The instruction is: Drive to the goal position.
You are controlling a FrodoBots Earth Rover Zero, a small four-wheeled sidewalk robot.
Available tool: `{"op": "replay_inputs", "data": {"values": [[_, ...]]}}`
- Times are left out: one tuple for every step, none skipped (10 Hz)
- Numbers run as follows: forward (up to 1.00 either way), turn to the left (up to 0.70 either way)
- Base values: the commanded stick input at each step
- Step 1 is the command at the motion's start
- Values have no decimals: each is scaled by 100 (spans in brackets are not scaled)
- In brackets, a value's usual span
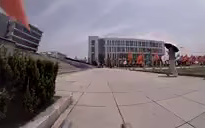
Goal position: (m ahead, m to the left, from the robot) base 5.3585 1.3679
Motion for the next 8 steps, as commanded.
{"op": "replay_inputs", "data": {"values": [[70, 0], [70, 0], [70, 0], [70, 0], [70, 0], [70, 0], [71, 0], [85, 0]]}}
